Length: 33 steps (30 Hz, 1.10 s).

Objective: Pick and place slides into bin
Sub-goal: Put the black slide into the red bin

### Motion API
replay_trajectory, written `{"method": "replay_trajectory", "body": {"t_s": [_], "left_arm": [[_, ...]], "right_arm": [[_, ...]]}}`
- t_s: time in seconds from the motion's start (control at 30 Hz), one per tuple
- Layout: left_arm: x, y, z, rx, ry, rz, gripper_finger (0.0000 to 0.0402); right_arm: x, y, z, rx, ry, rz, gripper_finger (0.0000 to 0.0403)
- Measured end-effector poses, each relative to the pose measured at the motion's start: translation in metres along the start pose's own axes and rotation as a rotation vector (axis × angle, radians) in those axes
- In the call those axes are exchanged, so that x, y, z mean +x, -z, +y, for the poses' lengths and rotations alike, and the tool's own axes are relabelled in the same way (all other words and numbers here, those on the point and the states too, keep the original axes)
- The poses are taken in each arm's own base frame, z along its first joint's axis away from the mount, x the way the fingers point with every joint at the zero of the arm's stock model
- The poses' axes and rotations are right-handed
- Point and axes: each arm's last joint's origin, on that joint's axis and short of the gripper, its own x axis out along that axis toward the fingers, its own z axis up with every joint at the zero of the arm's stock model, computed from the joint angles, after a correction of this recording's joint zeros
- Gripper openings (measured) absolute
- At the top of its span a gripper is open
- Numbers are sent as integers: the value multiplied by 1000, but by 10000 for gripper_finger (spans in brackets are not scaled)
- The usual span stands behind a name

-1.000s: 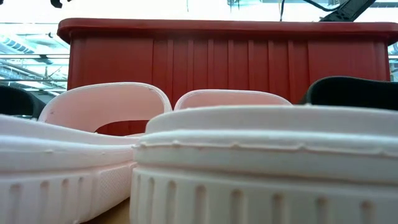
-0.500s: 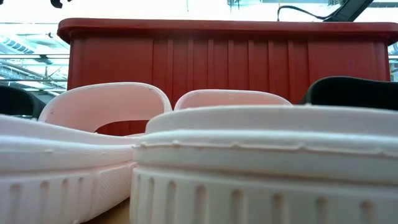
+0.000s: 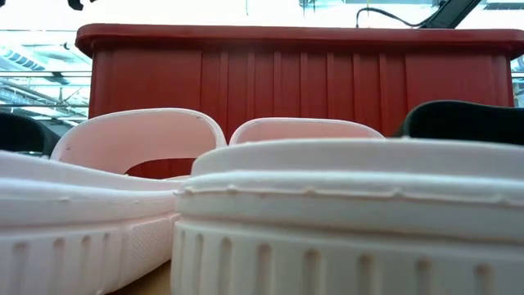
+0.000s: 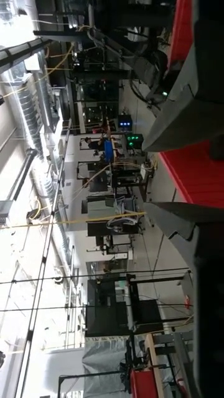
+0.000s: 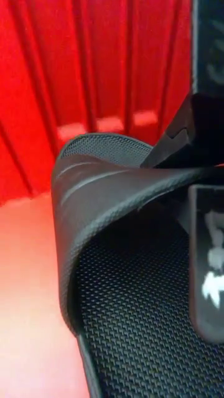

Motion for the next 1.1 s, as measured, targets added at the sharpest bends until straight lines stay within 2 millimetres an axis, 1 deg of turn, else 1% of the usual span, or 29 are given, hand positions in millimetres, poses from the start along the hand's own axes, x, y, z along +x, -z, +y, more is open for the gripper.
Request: {"method": "replay_trajectory", "body": {"t_s": [0.13,0.3,0.53,0.63,0.93,1.1], "left_arm": [[2,1,0,-4,-10,4,147],[3,2,-1,-9,-11,1,147],[7,3,-2,0,-19,0,147],[8,3,-3,-2,-26,-5,147],[9,4,-4,7,-10,-10,147],[9,4,-4,7,-9,-11,147]], "right_arm": [[-4,-10,-5,21,8,-34,4],[-5,-16,-9,29,3,-28,4],[10,-36,-10,24,-37,55,4],[13,-43,-10,11,-47,70,4],[1,-59,4,22,-71,-11,4],[-5,-64,13,21,-77,-33,4]]}}
